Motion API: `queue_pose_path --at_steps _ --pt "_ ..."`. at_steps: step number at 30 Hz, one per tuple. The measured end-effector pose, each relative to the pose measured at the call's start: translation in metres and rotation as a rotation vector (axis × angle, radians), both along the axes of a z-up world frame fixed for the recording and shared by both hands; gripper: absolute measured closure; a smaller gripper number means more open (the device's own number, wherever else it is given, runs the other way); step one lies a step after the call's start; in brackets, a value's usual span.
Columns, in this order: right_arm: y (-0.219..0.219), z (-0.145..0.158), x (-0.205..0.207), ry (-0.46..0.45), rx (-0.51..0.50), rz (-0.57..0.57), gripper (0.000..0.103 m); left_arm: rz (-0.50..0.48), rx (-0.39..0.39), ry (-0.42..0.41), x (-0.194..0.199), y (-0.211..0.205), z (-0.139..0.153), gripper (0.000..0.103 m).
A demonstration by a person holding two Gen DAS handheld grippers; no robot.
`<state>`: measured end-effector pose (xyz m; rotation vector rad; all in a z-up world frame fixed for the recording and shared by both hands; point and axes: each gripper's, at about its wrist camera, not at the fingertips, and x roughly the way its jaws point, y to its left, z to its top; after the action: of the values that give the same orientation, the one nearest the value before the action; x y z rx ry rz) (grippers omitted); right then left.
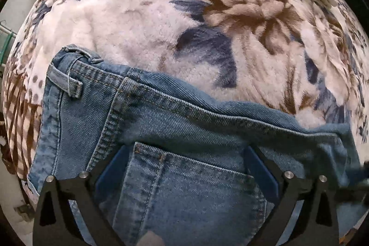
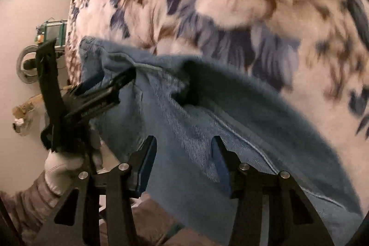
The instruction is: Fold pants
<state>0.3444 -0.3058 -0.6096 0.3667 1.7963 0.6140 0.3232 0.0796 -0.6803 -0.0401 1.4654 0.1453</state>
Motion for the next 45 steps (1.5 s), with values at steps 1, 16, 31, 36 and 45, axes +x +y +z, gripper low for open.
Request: queue_pose_path --at_steps 1,16,31,36,45 --pt "0.001 0.000 0.004 -0.006 0.008 -0.013 0.051 0.003 0.007 -0.007 0.002 0.000 0.000 0.000" --pt "-0.034 -0.029 0.042 0.131 0.129 -0.366 0.085 -0.030 -0.069 0.041 -0.001 0.017 0.021 0.000" --pt "-0.055 0.012 0.079 -0.028 -0.078 -0.357 0.099 -0.032 -0.055 0.071 -0.029 0.005 0.053 0.000" --pt "-0.002 0.011 0.039 0.048 0.062 -0.224 0.061 -0.028 -0.034 0.055 -0.046 -0.014 0.072 0.000" --pt "-0.056 0.006 -0.058 -0.034 0.037 -0.809 0.058 -0.130 0.087 0.053 -0.082 -0.051 0.099 0.000"
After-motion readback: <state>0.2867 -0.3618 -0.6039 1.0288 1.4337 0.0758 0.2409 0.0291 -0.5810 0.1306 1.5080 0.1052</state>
